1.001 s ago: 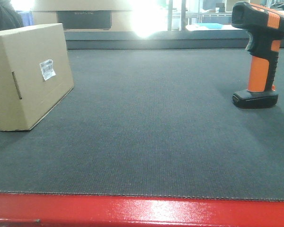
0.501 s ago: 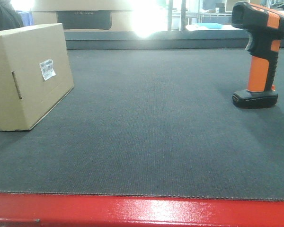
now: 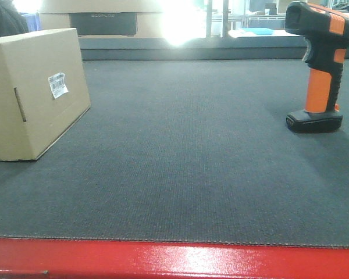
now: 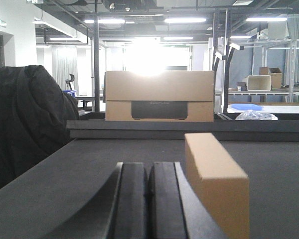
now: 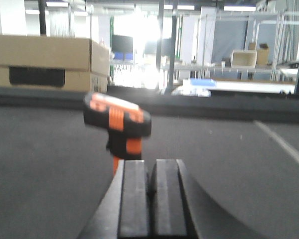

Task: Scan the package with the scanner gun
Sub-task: 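Move left gripper above the cardboard box, right gripper toward scanner gun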

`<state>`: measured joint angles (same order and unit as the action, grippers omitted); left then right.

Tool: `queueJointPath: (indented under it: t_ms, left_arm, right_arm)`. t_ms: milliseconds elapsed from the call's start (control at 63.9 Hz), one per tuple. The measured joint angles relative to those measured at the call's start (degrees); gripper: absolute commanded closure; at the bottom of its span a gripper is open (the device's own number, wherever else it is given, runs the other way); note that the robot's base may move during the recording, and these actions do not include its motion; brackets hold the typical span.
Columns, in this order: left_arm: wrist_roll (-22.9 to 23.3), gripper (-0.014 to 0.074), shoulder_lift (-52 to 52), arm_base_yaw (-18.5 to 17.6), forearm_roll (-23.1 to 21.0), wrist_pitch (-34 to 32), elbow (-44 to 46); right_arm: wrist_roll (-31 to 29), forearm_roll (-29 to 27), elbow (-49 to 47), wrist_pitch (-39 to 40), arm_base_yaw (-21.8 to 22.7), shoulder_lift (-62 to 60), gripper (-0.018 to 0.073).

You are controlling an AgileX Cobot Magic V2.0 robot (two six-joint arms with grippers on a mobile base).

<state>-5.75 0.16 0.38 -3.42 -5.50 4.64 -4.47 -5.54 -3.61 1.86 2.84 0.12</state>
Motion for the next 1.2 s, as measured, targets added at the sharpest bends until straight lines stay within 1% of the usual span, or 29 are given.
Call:
queueJointPath:
  t_ms: [94, 125, 172, 203, 235, 282, 297, 328, 360, 375, 422, 469, 547, 641, 798, 907, 1032, 1204]
  left_arm:
    - [0.0, 0.0703, 0.5, 0.0, 0.0, 5.0, 6.7]
    - [0.0, 0.0688, 1.3, 0.0, 0.0, 6.9, 9.3]
    - [0.0, 0.0642, 2.7, 0.0, 0.1, 9.8, 12.3]
    - [0.0, 0.0583, 4.4, 0.0, 0.4, 11.8, 15.3]
    - [0.0, 0.0533, 5.8, 0.0, 0.7, 13.8, 17.2]
    - [0.0, 0.0433, 8.4, 0.0, 0.9, 16.2, 20.2]
    - [0.0, 0.0372, 10.0, 0.0, 0.9, 17.1, 21.8]
    - [0.0, 0.0298, 12.0, 0.0, 1.0, 18.4, 23.7]
    - [0.0, 0.0246, 14.1, 0.0, 1.0, 19.5, 25.4]
    - [0.0, 0.0211, 15.0, 0.0, 1.0, 20.1, 26.0]
    - [0.0, 0.0153, 17.5, 0.0, 1.1, 20.9, 27.7]
    - [0.0, 0.0102, 20.5, 0.0, 1.1, 21.6, 29.3]
    - [0.0, 0.0040, 25.4, -0.1, 0.5, 23.3, 31.5]
    - [0.0, 0.0000, 30.3, -1.5, -1.7, 25.9, 33.9]
    - [0.0, 0.0007, 39.7, -4.3, -4.0, 32.8, 40.8]
    - [0.0, 0.0007, 47.2, -5.4, -4.5, 40.3, 49.0]
    - [0.0, 0.0007, 56.5, -5.5, -4.5, 48.7, 58.7]
    - [0.0, 0.0007, 68.3, -5.5, -4.6, 60.4, 72.4]
  right_arm:
    - [0.0, 0.0, -5.3, -1.3, 0.0, 0.0, 0.0713]
    - [0.0, 0.0, -7.6, -2.4, 0.0, 0.2, 0.0713]
    - [0.0, 0.0, -10.9, -4.2, 0.0, 1.1, 0.0713]
    - [0.0, 0.0, -13.6, -6.1, 0.0, 2.6, 0.0708]
    - [0.0, 0.0, -15.4, -7.3, 0.0, 3.8, 0.0684]
    - [0.0, 0.0, -18.2, -9.1, 0.0, 6.4, 0.0615]
    - [0.0, 0.0, -19.6, -9.8, 0.0, 7.9, 0.0545]
    - [0.0, 0.0, -21.2, -10.4, 0.0, 10.0, 0.0479]
    - [0.0, 0.0, -22.6, -10.6, 0.0, 12.0, 0.0406]
    - [0.0, 0.0, -23.1, -10.7, 0.0, 12.8, 0.0350]
    - [0.0, 0.0, -24.5, -10.8, 0.0, 15.2, 0.0243]
    - [0.0, 0.0, -25.6, -10.9, 0.0, 18.3, 0.0116]
    - [0.0, 0.0, -26.5, -10.9, 0.0, 22.3, -0.0020]
    - [0.0, 0.0, -26.5, -11.6, 0.0, 26.6, -0.0009]
    - [0.0, 0.0, -26.5, -11.9, -0.2, 29.2, -0.0009]
    - [0.0, 0.0, -26.5, -11.8, -0.6, 29.3, -0.0009]
    - [0.0, 0.0, -26.5, -11.8, -1.7, 29.3, -0.0009]
    - [0.0, 0.0, -26.5, -11.8, -1.8, 29.3, -0.0009]
